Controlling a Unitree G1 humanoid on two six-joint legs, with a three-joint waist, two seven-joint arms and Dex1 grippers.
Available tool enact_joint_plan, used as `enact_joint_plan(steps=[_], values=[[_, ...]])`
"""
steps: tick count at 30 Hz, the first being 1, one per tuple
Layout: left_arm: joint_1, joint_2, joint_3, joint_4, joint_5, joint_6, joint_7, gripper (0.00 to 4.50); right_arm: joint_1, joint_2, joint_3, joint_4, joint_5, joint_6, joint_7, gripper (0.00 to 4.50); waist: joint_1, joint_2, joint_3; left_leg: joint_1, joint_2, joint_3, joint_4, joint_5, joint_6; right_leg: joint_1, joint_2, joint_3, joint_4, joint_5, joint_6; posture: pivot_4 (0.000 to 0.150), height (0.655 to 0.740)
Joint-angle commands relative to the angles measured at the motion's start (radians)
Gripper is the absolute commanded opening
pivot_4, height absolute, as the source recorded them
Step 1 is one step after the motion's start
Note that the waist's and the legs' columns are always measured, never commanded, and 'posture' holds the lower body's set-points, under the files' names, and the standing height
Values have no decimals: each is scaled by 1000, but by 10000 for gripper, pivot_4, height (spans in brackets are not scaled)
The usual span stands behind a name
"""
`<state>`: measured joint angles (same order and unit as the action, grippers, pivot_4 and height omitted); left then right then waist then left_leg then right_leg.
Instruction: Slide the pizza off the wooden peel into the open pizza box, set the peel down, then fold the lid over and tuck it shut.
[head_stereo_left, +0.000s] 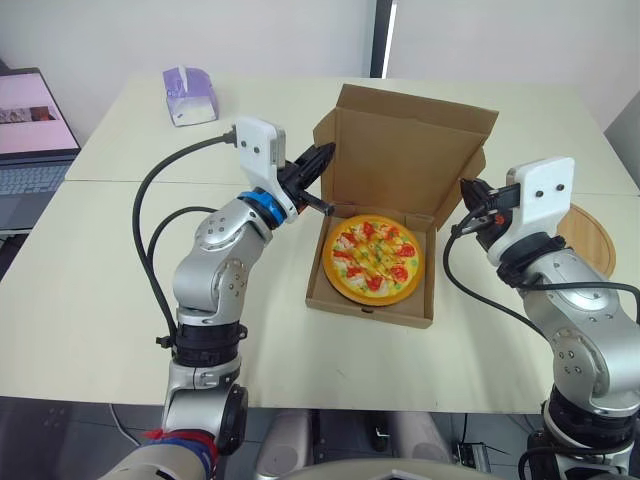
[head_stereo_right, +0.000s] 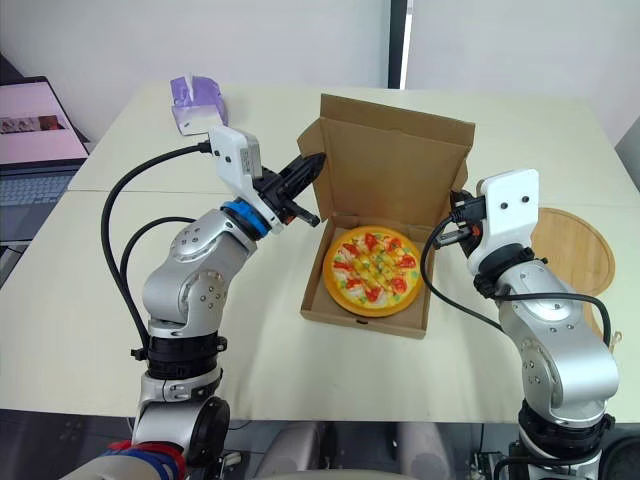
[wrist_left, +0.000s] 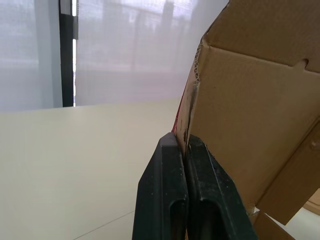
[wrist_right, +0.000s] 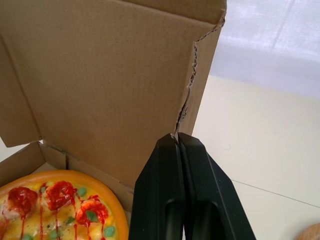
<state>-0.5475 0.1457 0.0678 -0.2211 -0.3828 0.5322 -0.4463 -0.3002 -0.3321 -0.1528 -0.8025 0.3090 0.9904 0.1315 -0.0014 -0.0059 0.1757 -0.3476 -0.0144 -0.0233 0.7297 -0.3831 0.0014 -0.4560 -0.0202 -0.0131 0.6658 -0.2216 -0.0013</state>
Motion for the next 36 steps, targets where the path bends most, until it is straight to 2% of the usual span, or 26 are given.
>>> enact_joint_plan(steps=[1,12,17,29,36], values=[[26,-21,-37,-105,-18,-28,15,0,-12,14,6,-39,20,-1,-1,430,0,0,0,0,0,0,0,0,0,0,0,0,0,0,0,1500,7251],[130,-53,-104,-188,2,-60,70,0,35,42,27,-52,28,9,-2,430,0,0,-1,0,0,0,0,0,0,1,0,0,0,0,0,1500,7251],[173,-53,-101,-151,19,-171,55,0,54,28,26,-47,28,-6,12,430,0,0,-1,1,0,0,0,0,0,1,0,0,0,0,0,1500,7251],[183,-81,-121,-111,61,-270,78,0,34,-94,-37,9,38,-52,103,430,1,0,-1,1,0,0,0,0,0,2,1,0,-1,0,0,1500,7251],[234,-85,-165,-152,82,-274,90,0,17,-105,-41,21,55,-56,122,430,3,0,-2,1,0,0,0,0,1,2,1,0,-1,0,0,1500,7251]])
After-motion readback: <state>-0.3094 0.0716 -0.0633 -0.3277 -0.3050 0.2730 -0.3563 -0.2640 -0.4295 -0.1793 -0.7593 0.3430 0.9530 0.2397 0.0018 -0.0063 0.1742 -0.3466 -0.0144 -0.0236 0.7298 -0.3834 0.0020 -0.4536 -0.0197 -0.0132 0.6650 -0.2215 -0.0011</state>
